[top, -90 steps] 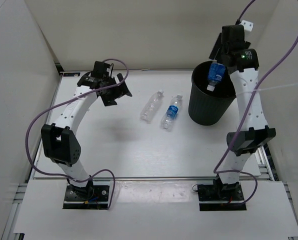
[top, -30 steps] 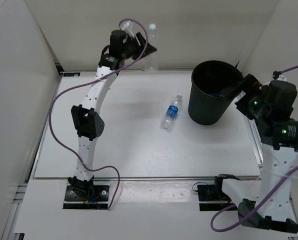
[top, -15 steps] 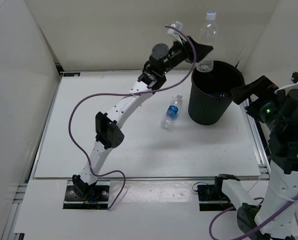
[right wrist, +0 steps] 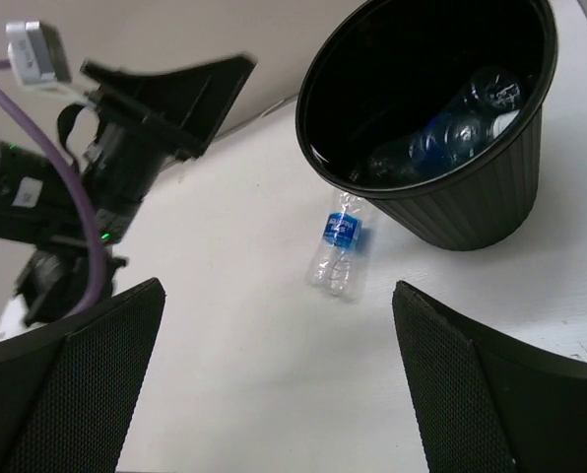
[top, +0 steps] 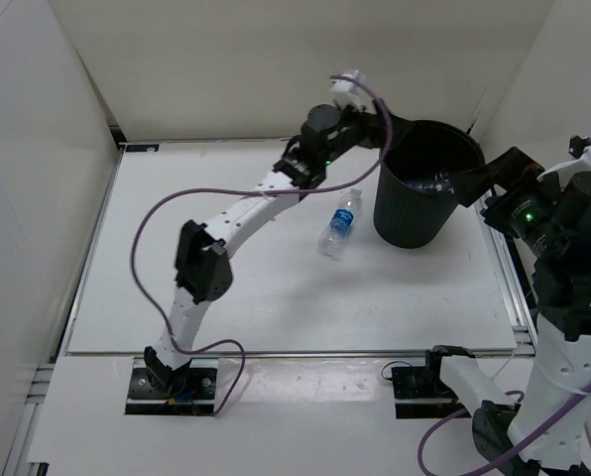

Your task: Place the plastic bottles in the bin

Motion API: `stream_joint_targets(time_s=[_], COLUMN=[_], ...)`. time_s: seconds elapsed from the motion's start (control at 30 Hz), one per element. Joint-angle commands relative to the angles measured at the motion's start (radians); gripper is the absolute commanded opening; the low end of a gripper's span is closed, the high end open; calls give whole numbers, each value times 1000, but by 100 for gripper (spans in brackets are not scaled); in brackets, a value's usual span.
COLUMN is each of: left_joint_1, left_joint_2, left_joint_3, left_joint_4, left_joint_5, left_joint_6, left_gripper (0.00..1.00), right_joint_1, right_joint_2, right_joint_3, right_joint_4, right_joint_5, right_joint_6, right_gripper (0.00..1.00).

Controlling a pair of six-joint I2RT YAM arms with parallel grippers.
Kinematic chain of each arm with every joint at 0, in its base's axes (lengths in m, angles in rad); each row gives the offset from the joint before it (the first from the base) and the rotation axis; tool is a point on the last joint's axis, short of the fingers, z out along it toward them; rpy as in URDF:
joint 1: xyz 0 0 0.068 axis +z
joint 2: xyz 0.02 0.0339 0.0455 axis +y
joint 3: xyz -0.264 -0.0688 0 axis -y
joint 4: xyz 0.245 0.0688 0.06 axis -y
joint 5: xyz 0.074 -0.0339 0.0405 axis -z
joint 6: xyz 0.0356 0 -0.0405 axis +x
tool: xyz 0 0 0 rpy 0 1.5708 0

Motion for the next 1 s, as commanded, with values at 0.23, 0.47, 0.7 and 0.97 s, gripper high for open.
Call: stream_joint_targets(time_s=[0.23, 0.47, 0.7, 0.97], left_joint_1=[213, 179, 170, 159], left_joint_2=[-571, -435, -254, -77], left_joint_3=[-843, -827, -709, -612], left_joint_4=[-34, -128, -222, -275], left_joint_5=[23, 139, 178, 256], left_joint_6=[92, 192, 213, 164], left_gripper=[100, 100, 100, 100], right_joint_1=[5, 5, 5, 5], right_joint_2=[8, -1, 19, 50], right_joint_3=[-93, -165, -165, -165], right_joint_4=[66, 86, 107, 96], right_joint_5=[-85, -131, -163, -150], right_joint_6=[29, 50, 50, 50], right_gripper=[100, 100, 100, 100])
